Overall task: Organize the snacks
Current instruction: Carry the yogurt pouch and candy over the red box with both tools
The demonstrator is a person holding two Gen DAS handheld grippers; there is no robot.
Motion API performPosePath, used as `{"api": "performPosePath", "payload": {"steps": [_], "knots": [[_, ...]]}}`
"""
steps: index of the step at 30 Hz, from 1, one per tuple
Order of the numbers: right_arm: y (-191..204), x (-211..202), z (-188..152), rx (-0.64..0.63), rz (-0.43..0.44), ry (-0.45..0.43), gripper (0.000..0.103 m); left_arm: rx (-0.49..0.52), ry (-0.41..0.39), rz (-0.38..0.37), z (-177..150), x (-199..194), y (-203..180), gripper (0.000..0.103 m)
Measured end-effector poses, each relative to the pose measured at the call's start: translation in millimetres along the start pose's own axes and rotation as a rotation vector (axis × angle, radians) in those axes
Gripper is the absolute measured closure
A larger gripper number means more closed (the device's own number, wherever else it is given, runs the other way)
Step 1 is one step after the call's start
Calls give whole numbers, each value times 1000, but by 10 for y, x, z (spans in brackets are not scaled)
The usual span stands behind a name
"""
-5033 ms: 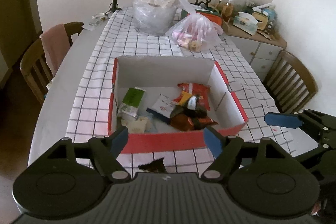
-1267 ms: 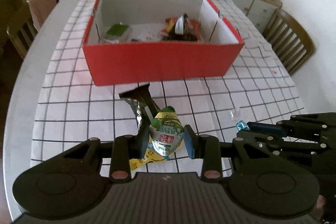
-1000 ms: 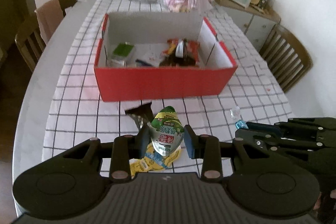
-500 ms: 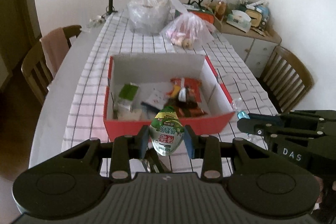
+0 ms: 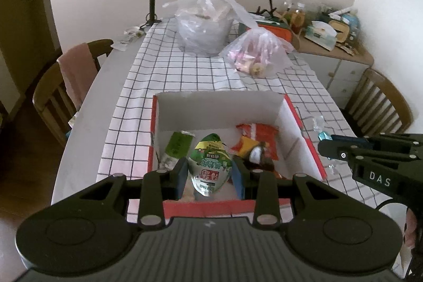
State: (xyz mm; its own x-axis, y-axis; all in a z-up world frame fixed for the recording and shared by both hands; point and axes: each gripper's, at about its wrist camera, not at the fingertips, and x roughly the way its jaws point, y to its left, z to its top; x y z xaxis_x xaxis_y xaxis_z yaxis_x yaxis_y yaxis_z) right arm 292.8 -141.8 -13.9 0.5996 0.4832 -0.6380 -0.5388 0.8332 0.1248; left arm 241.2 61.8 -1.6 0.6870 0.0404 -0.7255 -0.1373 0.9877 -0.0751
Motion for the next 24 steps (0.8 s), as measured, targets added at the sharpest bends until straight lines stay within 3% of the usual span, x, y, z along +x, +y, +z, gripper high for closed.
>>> {"api": "performPosePath", "payload": {"steps": [9, 24], "knots": [[-176, 497, 153, -7, -31, 56, 92, -29, 62, 29, 228, 452, 107, 68], [-364, 1246, 19, 4, -59, 204, 92, -25, 218, 77, 255, 1264, 187, 68]]}}
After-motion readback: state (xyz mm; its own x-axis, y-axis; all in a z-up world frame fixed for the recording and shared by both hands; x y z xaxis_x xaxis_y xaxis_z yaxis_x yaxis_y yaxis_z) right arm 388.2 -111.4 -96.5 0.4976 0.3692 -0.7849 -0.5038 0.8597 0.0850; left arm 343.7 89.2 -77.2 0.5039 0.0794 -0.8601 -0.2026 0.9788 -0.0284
